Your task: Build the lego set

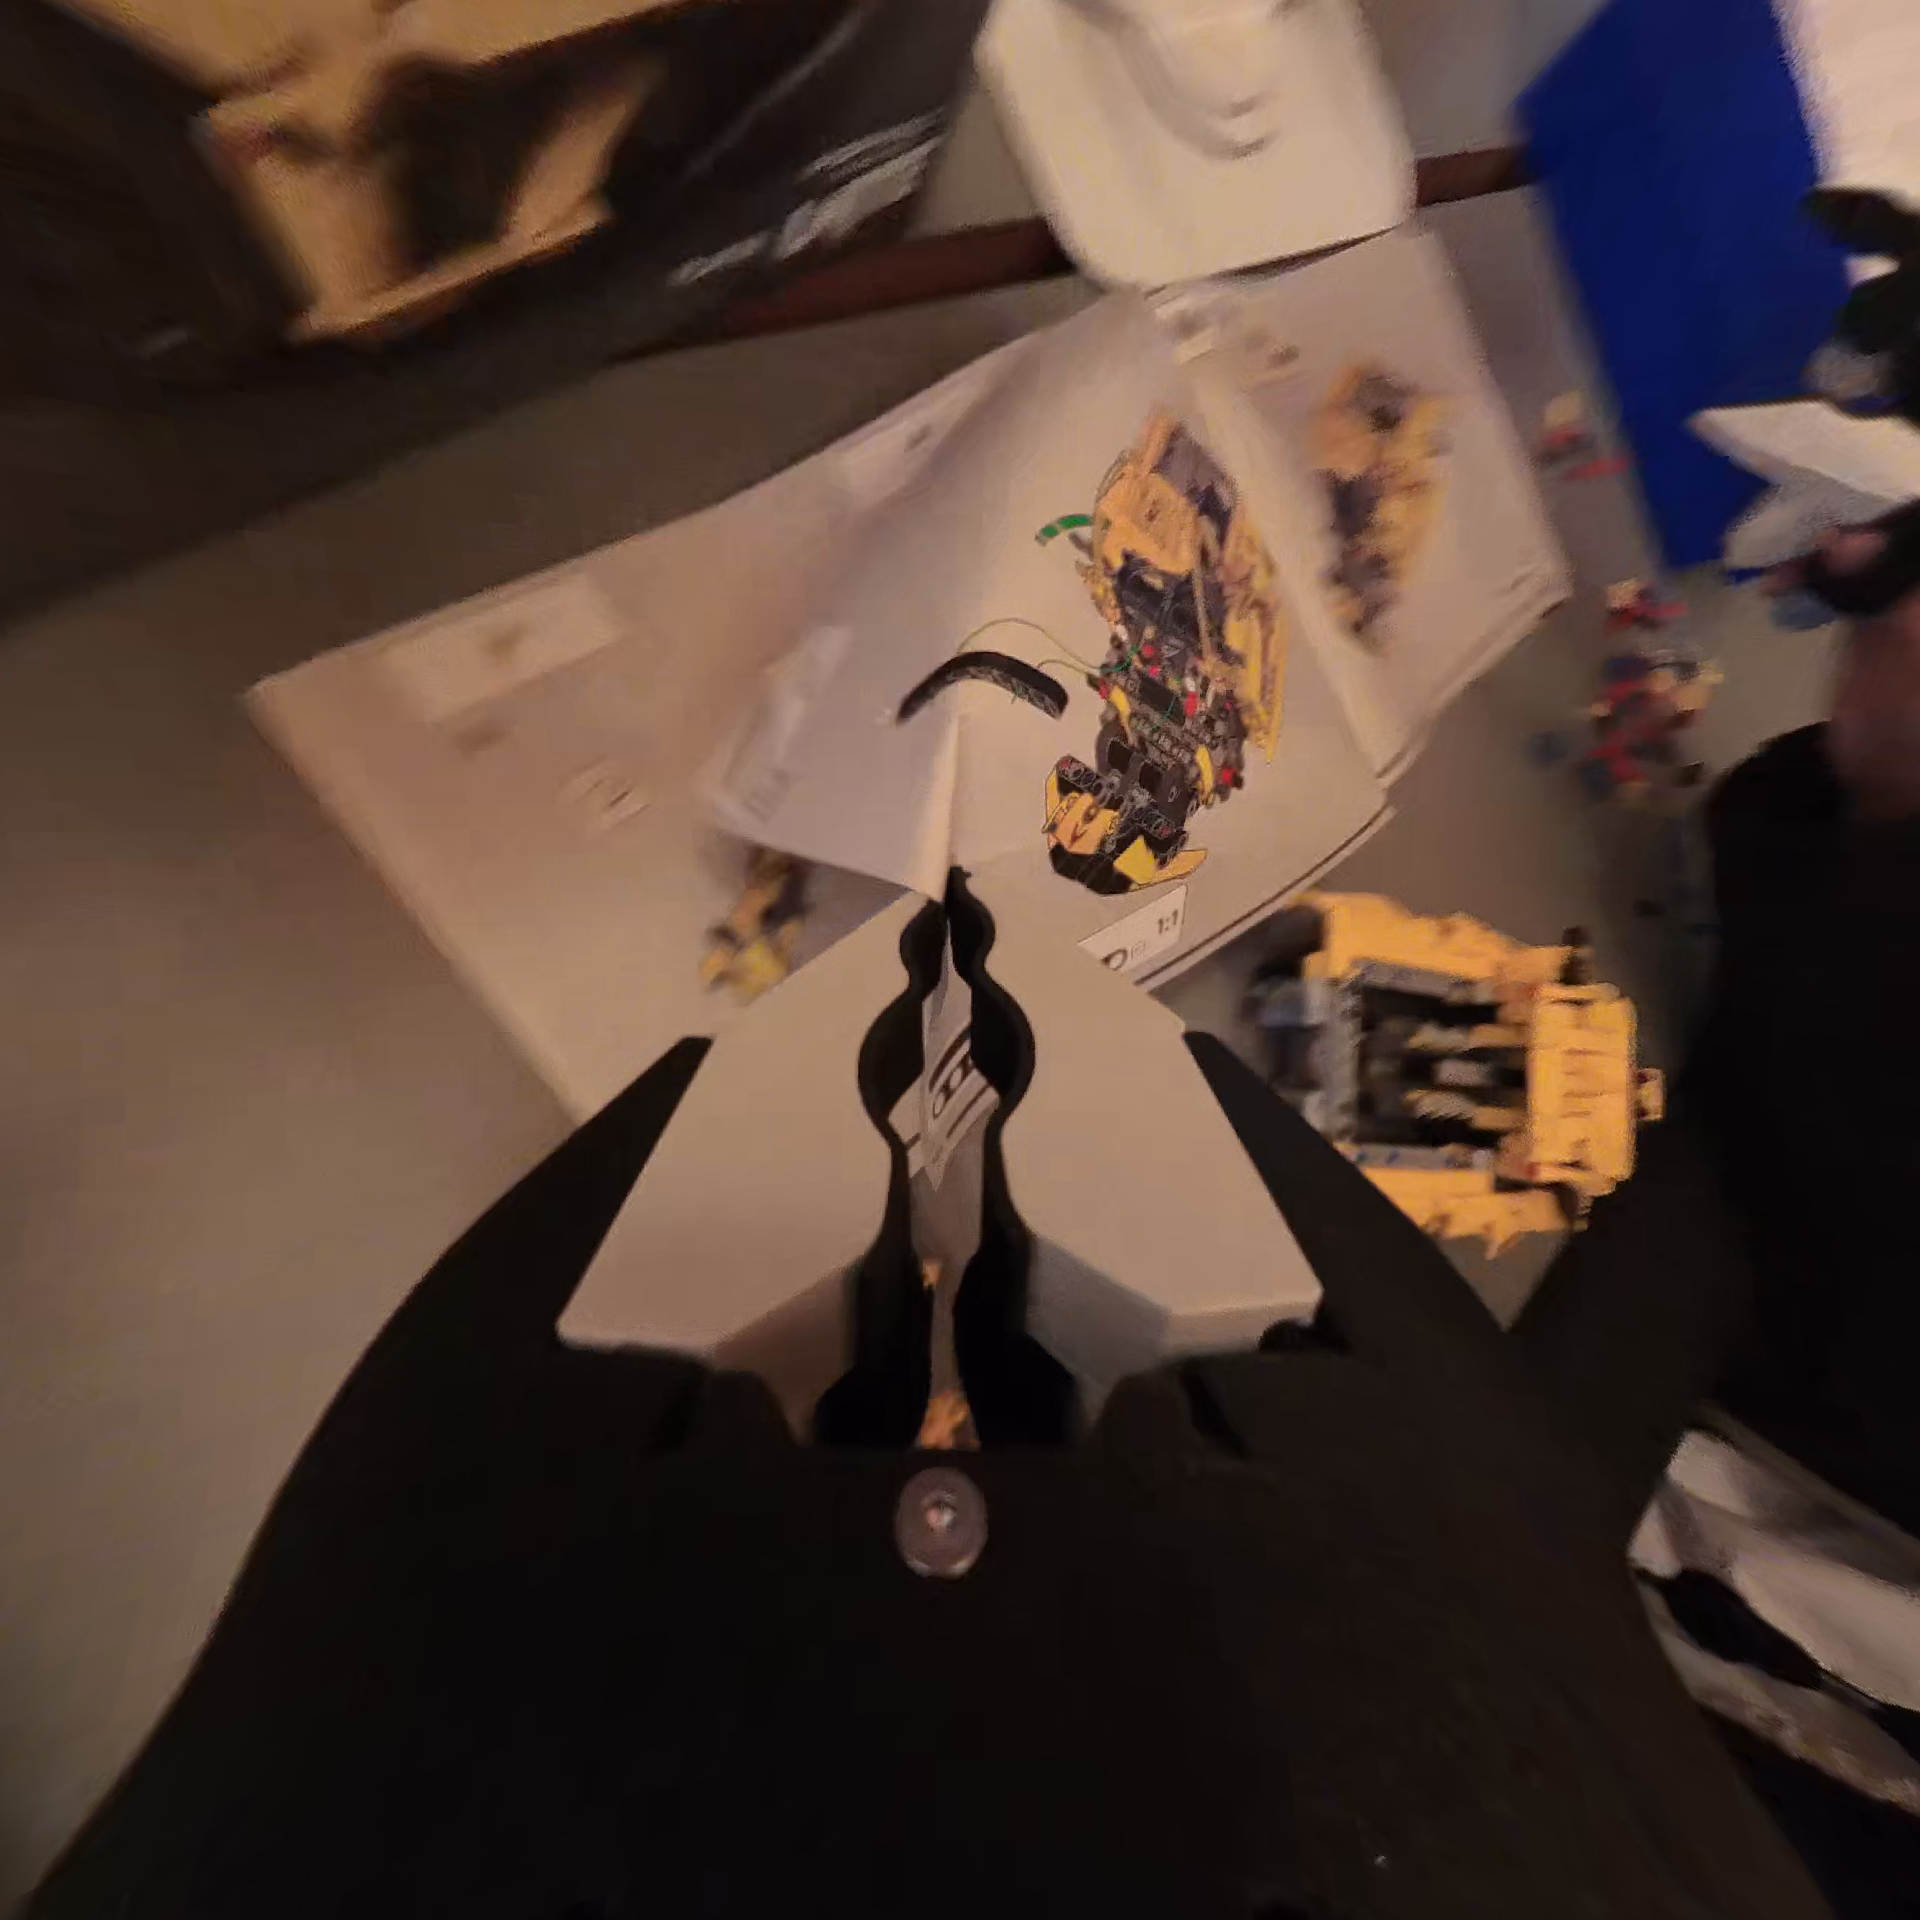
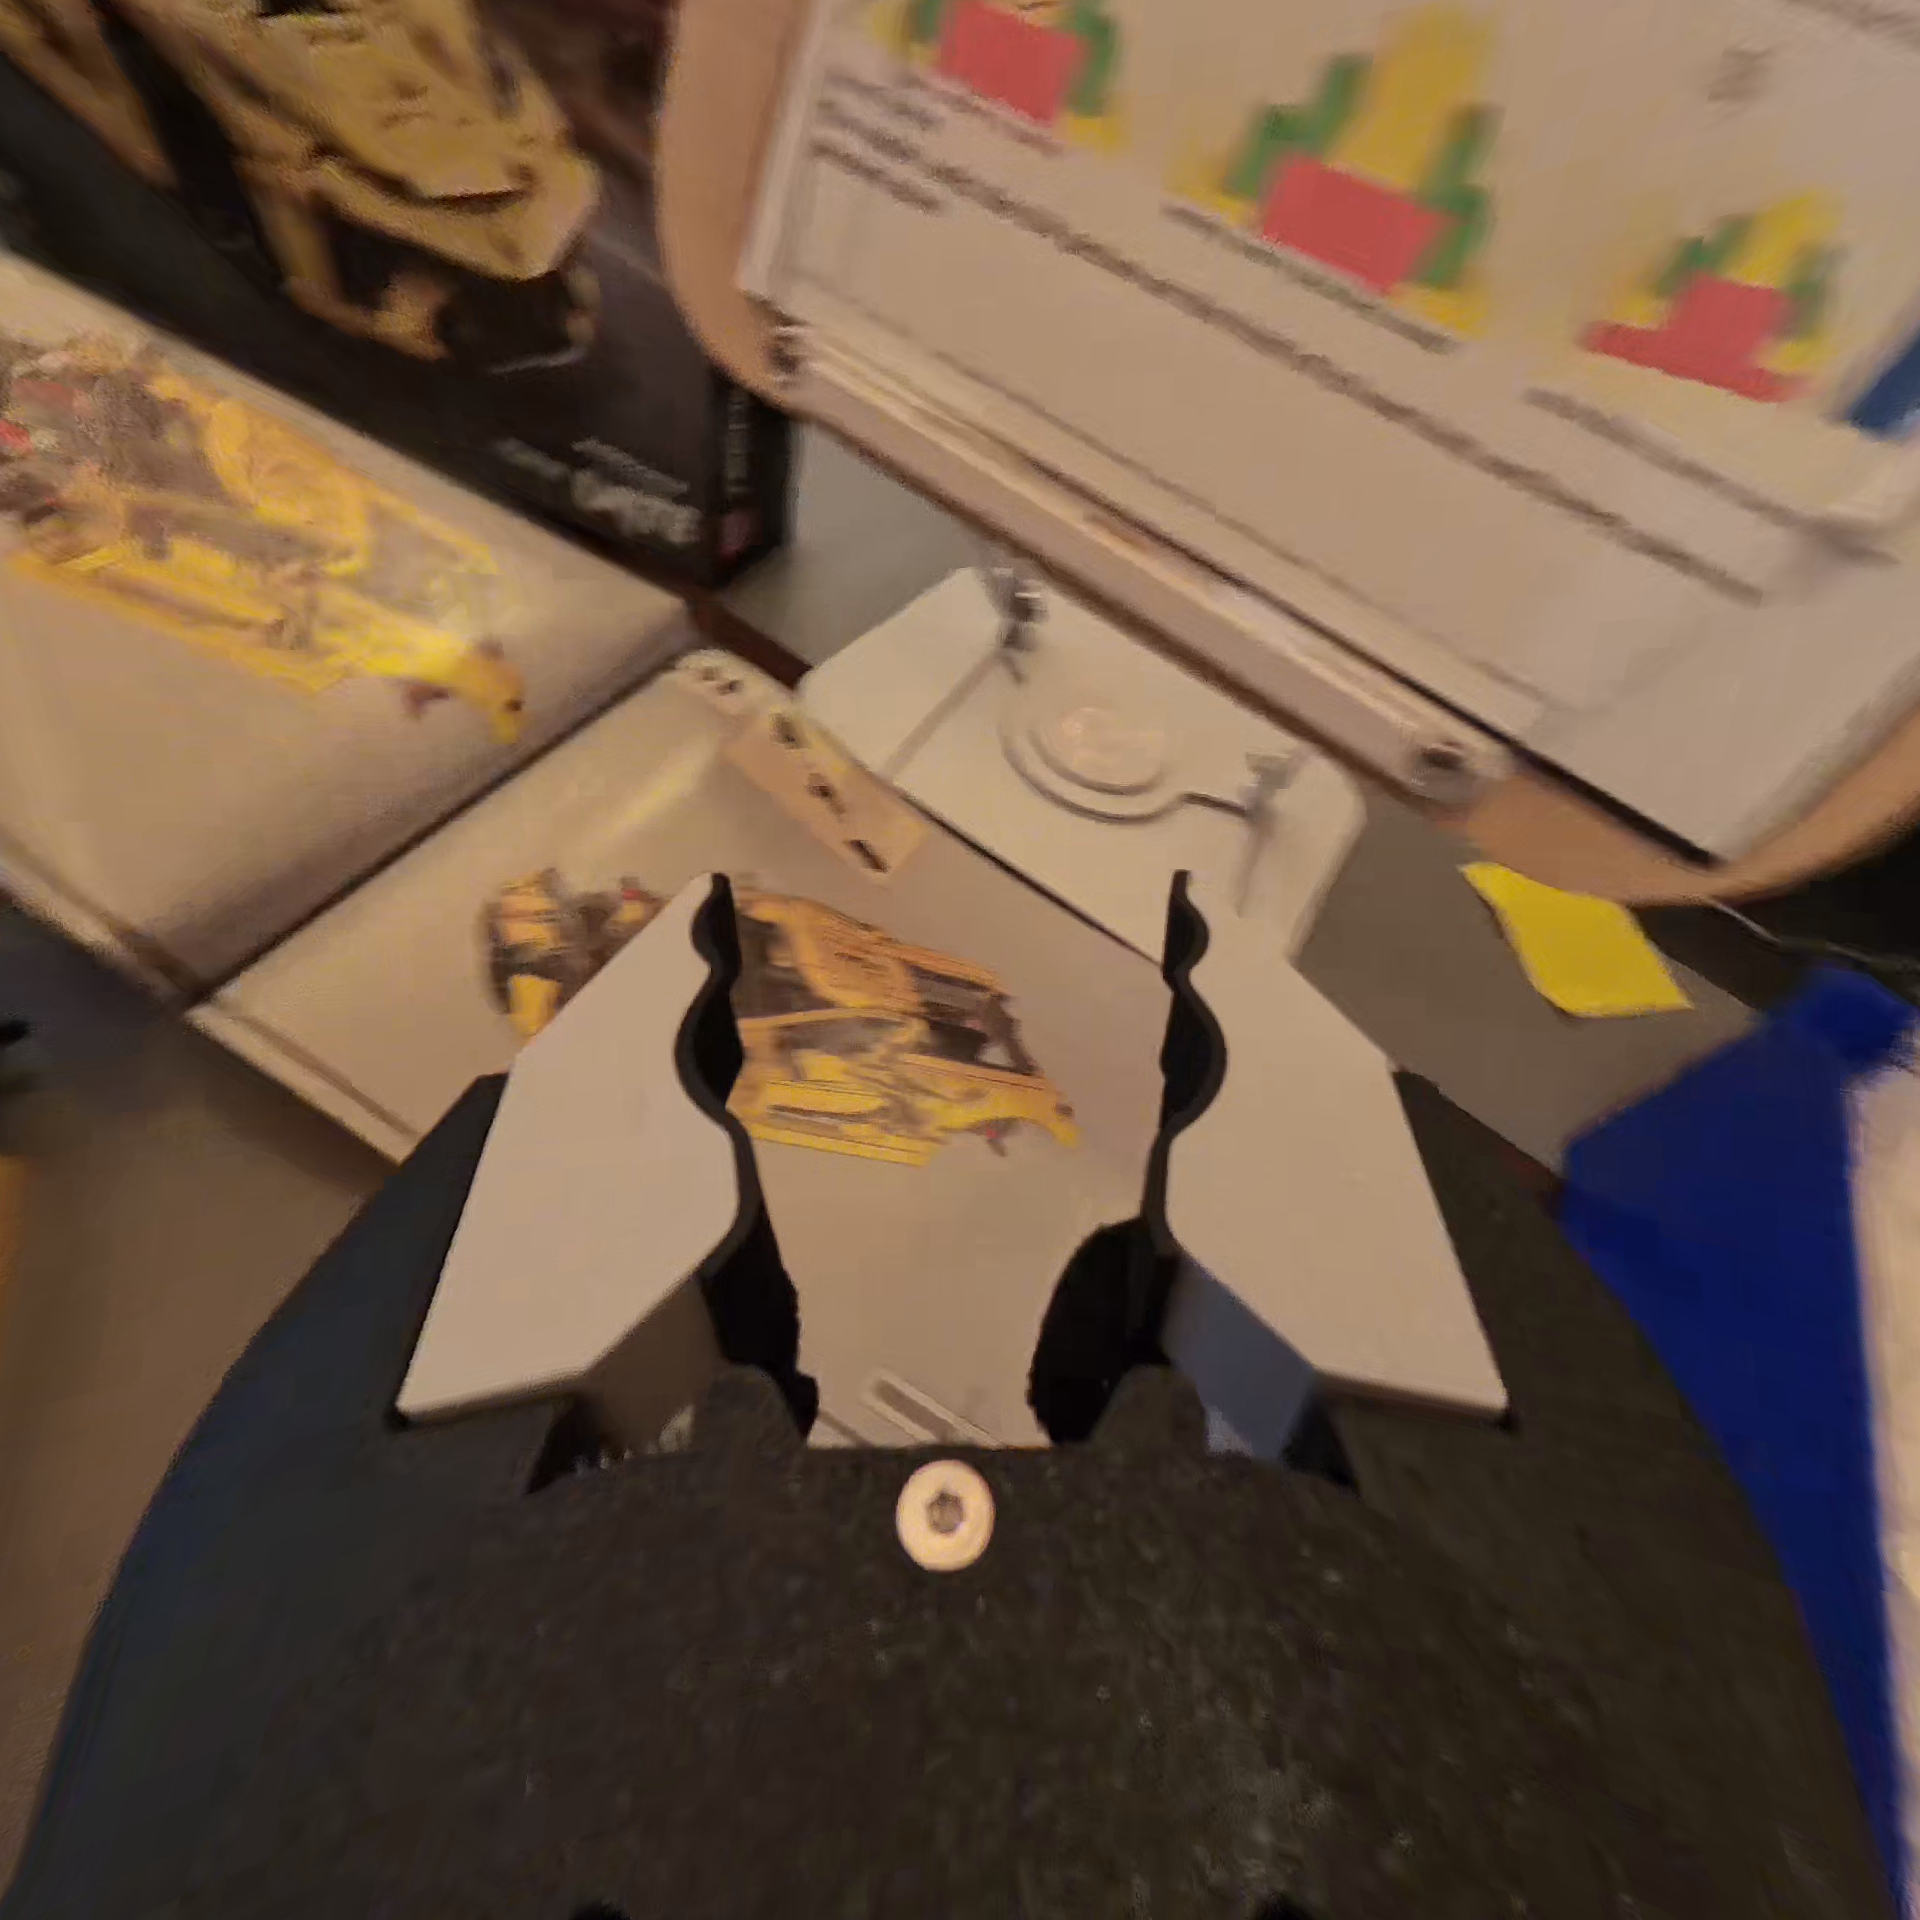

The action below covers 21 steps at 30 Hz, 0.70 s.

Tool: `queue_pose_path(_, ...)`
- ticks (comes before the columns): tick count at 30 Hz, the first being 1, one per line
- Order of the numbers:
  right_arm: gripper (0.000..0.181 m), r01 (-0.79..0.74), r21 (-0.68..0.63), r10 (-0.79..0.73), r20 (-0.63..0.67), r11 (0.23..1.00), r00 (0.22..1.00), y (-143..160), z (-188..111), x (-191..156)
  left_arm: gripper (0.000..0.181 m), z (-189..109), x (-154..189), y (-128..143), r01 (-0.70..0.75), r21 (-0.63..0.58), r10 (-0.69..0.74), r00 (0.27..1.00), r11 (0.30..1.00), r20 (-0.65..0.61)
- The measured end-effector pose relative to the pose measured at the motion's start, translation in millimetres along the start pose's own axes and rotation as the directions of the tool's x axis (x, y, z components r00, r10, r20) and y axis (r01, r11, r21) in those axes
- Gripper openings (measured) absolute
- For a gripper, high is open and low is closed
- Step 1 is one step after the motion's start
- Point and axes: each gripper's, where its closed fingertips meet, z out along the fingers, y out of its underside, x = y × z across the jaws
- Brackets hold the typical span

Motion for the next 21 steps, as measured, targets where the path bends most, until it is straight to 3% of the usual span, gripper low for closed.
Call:
queue_pose_path(3,0.091,0.013,-0.036,-0.003,0.262,0.999,0.965,-3,22,-65,0.000,-13,-20,21,0.033,-0.047,-0.032,0.999,0.998,0.016)
queue_pose_path(8,0.097,0.207,-0.181,-0.052,0.618,0.961,0.784,-1,52,-148,0.000,-6,-34,38,0.039,-0.130,-0.030,0.997,0.991,0.071)
queue_pose_path(12,0.103,0.446,-0.233,-0.151,0.725,0.864,0.672,4,83,-172,0.000,3,-36,46,0.015,-0.193,0.004,0.995,0.981,0.098)
queue_pose_path(17,0.115,0.625,-0.279,-0.193,0.793,0.729,0.578,20,111,-189,0.002,2,-45,51,0.036,-0.208,-0.009,0.992,0.978,0.127)
queue_pose_path(21,0.114,0.711,-0.294,-0.268,0.781,0.639,0.564,31,121,-200,0.028,-24,-66,38,0.061,-0.132,-0.020,0.957,0.989,0.290)
